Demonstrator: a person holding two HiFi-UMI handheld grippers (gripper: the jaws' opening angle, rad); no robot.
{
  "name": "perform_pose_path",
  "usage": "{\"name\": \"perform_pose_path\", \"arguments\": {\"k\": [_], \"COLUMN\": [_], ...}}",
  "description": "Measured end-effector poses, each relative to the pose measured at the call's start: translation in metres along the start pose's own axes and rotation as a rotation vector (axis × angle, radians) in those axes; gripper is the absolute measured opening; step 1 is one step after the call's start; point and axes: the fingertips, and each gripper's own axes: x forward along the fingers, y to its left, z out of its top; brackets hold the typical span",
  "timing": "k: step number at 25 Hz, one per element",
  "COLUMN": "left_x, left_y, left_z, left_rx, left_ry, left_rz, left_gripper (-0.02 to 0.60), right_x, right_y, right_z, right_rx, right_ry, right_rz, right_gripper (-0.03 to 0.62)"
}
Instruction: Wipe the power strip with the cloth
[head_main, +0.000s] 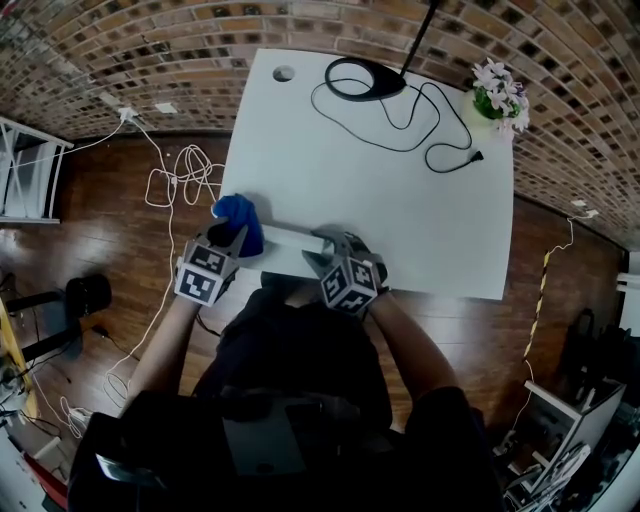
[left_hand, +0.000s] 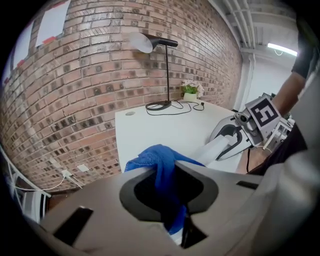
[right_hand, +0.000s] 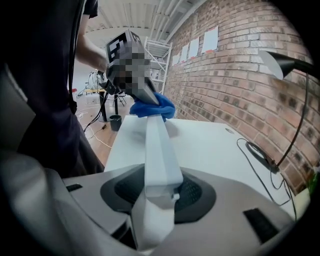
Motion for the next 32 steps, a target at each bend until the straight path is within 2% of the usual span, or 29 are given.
{"name": "perform_pose_path", "arguments": {"k": [5, 10, 17, 22, 25, 32], "left_x": [-0.003, -0.002, 0.000, 0.000, 0.001, 0.006], "left_y": [0.008, 0.007, 0.008, 0.011, 0.011, 0.009], "left_z": [-0.001, -0.001, 0.003, 0.005, 0.005, 0.010], "left_rx": [-0.033, 0.005, 0.039, 0.036, 0.028, 0.031], "left_ry": [-0.031, -0.043, -0.077, -0.106, -0.105, -0.085], "left_rz": [0.030, 0.017, -0.047, -0.110, -0.129, -0.080], "left_gripper": [0.066, 0.066, 0.066, 0.066, 0.066, 0.066], "right_x": [-0.001, -0.001, -0.001, 0.000, 0.001, -0.001], "right_y": [0.000, 0.000, -0.001, -0.003, -0.003, -0.003], "right_z": [0.001, 0.000, -0.001, 0.001, 0.000, -0.001], "right_rx": [0.016, 0.025, 0.087, 0.141, 0.169, 0.211], "right_ry": [-0.006, 0.000, -0.001, -0.008, 0.002, -0.041], "right_rz": [-0.023, -0.026, -0.038, -0.059, -0.042, -0.024], "right_gripper": [0.176, 0.176, 0.178, 0.180, 0.183, 0.186]}}
